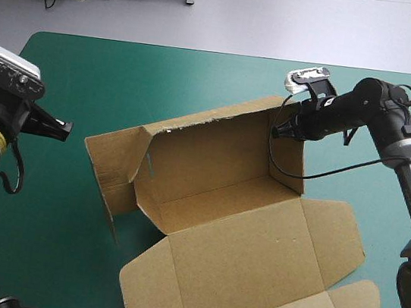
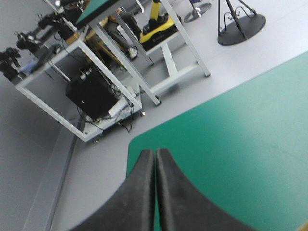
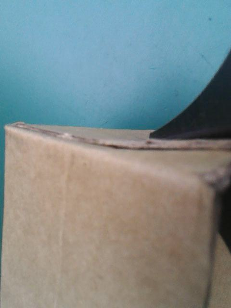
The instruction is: Fold the box
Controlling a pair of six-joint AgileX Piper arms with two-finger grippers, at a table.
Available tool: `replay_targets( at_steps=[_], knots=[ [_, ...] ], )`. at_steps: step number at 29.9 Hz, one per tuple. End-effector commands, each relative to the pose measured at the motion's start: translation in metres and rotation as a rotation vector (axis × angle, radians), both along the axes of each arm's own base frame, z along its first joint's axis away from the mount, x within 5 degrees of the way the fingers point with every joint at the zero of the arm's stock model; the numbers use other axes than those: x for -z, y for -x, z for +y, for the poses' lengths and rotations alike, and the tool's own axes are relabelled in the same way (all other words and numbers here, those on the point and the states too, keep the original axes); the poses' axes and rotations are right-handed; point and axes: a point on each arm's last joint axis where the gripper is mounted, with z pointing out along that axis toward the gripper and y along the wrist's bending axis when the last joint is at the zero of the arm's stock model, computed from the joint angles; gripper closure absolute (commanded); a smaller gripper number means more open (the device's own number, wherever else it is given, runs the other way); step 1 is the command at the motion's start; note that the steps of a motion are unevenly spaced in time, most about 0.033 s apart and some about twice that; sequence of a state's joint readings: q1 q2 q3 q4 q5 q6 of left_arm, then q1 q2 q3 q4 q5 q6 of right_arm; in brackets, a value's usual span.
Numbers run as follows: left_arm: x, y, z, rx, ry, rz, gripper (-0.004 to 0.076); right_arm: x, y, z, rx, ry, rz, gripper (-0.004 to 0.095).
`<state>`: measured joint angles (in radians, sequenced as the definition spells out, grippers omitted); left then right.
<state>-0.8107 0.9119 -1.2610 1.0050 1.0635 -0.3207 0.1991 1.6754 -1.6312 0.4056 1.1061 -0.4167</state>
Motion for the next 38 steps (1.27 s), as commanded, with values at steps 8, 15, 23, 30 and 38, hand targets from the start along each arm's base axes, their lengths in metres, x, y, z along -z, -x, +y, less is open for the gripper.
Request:
replay_targets(
  at_steps=[8, 15, 23, 30, 38],
  knots=[
    [0.024, -0.033, -0.001, -0.012, 0.085, 0.256, 0.0727, -0.021, 0.016, -0.003, 0.028, -0.014, 0.017, 0.0903],
    [0.054, -0.081, 0.013, -0.029, 0.316, 0.431, 0.072, 0.007, -0.006, -0.002, 0.067, 0.022, 0.065, 0.0904],
    [0.074, -0.11, 0.053, -0.092, 0.489, 0.51, 0.072, 0.045, -0.038, 0.004, 0.087, 0.026, 0.113, 0.0904],
    [0.086, -0.116, 0.083, -0.107, 0.617, 0.577, 0.072, 0.059, -0.07, 0.01, 0.089, 0.023, 0.101, 0.0906],
    [0.09, -0.115, 0.094, -0.123, 0.595, 0.607, 0.072, 0.069, -0.089, 0.013, 0.029, 0.05, 0.042, 0.0887]
  ],
)
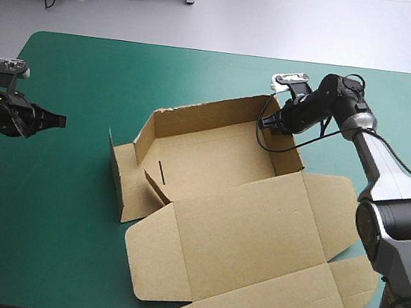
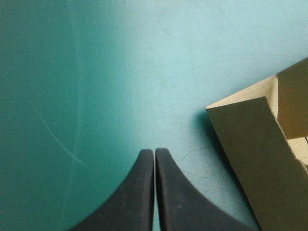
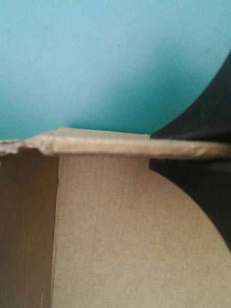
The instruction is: Fold the box
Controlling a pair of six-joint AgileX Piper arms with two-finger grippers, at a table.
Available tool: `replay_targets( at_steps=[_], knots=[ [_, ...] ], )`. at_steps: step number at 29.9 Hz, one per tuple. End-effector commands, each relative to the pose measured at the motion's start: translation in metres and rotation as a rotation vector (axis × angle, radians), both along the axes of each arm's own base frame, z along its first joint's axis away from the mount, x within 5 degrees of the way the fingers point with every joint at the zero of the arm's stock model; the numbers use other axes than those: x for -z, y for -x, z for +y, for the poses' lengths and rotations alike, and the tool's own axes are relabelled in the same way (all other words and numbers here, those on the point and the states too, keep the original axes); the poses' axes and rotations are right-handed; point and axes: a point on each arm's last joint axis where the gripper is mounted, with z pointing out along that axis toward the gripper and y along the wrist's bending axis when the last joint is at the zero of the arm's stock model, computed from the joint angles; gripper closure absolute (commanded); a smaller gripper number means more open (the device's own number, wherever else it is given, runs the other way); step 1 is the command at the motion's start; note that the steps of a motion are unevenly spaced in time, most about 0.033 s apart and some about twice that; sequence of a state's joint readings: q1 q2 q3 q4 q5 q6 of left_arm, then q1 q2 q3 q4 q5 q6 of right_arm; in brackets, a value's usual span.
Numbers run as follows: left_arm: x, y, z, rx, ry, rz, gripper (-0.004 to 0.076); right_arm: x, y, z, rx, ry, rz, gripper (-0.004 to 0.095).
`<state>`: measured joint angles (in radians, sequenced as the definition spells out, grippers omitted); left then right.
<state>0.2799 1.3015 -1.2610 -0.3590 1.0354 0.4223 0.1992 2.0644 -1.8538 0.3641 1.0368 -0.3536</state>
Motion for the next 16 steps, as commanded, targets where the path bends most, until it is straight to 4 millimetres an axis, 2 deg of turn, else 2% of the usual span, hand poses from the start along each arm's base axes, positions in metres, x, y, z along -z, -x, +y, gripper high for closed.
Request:
replay_targets(
  at_steps=[1, 6, 10, 16],
  knots=[
    [-0.017, 0.003, -0.003, 0.003, 0.005, -0.089, 0.072, -0.025, 0.004, -0.001, -0.048, 0.011, -0.081, 0.086],
    [-0.018, 0.003, -0.003, 0.016, -0.007, -0.093, 0.072, -0.037, 0.001, -0.001, -0.043, 0.002, -0.118, 0.0695],
    [-0.017, 0.003, -0.003, 0.025, -0.014, -0.093, 0.072, -0.06, 0.001, 0.0, -0.057, -0.004, -0.163, 0.056],
    [-0.017, 0.003, -0.003, 0.04, -0.028, -0.096, 0.072, -0.097, 0.009, 0.0, -0.093, -0.009, -0.189, 0.0529]
  ],
)
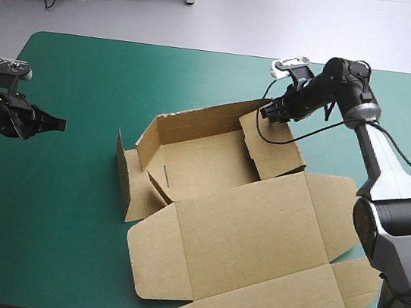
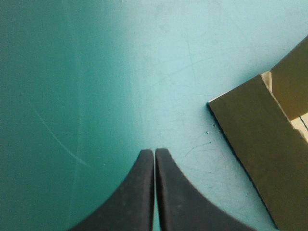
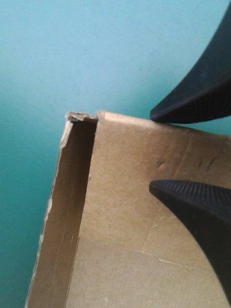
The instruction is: Fold the box
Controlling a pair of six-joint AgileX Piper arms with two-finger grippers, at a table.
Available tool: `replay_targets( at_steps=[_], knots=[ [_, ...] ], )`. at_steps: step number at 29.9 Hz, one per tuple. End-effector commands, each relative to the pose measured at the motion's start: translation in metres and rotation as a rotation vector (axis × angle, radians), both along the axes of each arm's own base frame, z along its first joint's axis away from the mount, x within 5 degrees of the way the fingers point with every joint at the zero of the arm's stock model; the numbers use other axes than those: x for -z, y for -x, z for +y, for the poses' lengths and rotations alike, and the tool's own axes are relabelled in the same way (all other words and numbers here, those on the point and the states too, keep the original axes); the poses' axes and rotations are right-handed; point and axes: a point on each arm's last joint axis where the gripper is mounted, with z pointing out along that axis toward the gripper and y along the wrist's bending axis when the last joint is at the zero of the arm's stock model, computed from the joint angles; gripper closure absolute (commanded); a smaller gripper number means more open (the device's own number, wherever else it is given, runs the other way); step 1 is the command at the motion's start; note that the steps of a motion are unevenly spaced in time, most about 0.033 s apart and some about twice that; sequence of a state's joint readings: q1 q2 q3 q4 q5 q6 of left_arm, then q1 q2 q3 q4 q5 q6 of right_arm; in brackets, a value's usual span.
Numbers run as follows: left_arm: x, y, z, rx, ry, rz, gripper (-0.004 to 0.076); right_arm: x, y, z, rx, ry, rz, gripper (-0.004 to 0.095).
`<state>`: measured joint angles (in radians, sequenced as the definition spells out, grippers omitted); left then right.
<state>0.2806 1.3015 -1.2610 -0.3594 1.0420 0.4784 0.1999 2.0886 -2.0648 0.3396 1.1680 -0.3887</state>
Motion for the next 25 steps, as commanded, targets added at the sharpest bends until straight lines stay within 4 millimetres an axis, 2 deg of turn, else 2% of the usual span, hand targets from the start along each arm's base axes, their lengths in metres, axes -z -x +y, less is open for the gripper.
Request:
replay_targets(
  at_steps=[1, 6, 13, 17, 25],
  knots=[
    [-0.018, 0.002, -0.003, -0.004, 0.006, -0.093, 0.072, -0.058, 0.017, -0.002, -0.025, -0.034, -0.101, 0.0529],
    [-0.018, 0.002, -0.002, -0.002, 0.004, -0.093, 0.072, -0.08, 0.026, -0.004, 0.045, -0.076, -0.116, 0.0529],
    [-0.018, 0.001, -0.002, -0.003, -0.001, -0.104, 0.072, -0.087, 0.031, -0.008, 0.079, -0.066, -0.125, 0.0529],
    [-0.018, 0.0, -0.002, -0.005, -0.005, -0.113, 0.072, -0.078, 0.031, -0.009, 0.084, -0.048, -0.093, 0.0529],
    [-0.019, 0.0, -0.001, -0.009, -0.008, -0.122, 0.072, -0.042, 0.035, -0.01, 0.054, 0.002, 0.022, 0.0529]
  ],
)
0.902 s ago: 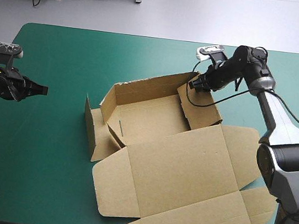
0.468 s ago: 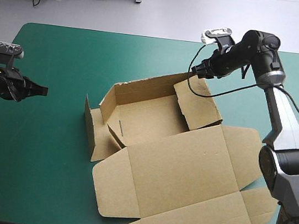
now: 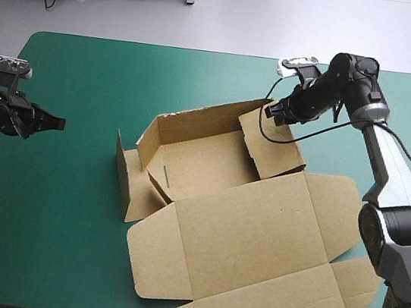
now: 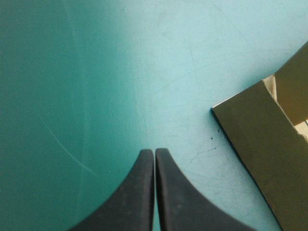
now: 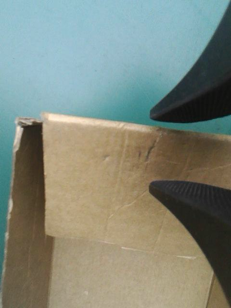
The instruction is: Fold the box
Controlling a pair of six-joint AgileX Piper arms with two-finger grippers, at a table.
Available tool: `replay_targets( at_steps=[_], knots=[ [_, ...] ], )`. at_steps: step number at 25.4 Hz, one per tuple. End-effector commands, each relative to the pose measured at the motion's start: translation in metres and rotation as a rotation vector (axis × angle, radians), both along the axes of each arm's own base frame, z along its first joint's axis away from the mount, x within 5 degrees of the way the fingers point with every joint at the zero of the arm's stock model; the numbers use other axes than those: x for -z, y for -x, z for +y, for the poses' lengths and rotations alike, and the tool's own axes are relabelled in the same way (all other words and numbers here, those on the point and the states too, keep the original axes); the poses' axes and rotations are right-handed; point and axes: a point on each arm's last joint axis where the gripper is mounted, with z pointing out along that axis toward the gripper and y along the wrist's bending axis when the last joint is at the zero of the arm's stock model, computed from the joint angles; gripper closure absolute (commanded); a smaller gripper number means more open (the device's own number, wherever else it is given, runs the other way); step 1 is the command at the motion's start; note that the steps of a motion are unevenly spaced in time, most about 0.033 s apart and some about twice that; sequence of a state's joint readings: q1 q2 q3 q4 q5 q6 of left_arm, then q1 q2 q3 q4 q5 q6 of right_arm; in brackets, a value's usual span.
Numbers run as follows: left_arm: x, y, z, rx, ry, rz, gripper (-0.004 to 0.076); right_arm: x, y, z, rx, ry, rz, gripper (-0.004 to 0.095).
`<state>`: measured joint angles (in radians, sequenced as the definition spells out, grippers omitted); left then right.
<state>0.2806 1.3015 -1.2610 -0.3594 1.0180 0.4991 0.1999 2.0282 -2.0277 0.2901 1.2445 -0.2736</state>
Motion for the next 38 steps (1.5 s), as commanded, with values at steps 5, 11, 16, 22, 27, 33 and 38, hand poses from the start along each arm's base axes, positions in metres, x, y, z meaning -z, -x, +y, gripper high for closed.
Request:
replay_targets(
  at_steps=[5, 11, 16, 22, 27, 33, 38],
  knots=[
    [-0.018, 0.001, -0.002, -0.015, 0.011, -0.099, 0.072, -0.019, 0.018, -0.005, -0.025, 0.012, -0.027, 0.053],
    [-0.018, 0.001, -0.003, -0.015, 0.023, -0.102, 0.072, 0.008, 0.02, -0.005, -0.06, 0.04, 0.049, 0.053],
    [-0.019, 0.001, -0.004, -0.014, 0.042, -0.107, 0.072, 0.026, 0.019, -0.002, -0.11, 0.035, 0.083, 0.0587],
    [-0.019, 0.0, -0.005, -0.014, 0.052, -0.109, 0.072, 0.023, 0.011, 0.005, -0.013, -0.09, 0.043, 0.091],
    [-0.022, -0.006, -0.001, -0.048, 0.038, -0.175, 0.072, -0.022, 0.017, 0.002, 0.027, -0.133, -0.072, 0.0908],
    [-0.025, -0.024, 0.0, -0.105, 0.147, -0.302, 0.072, -0.152, 0.069, -0.037, 0.061, -0.172, -0.378, 0.0908],
    [-0.024, -0.038, -0.008, -0.068, 0.311, -0.357, 0.072, -0.21, 0.119, -0.074, 0.149, -0.205, -0.557, 0.0908]
  ],
)
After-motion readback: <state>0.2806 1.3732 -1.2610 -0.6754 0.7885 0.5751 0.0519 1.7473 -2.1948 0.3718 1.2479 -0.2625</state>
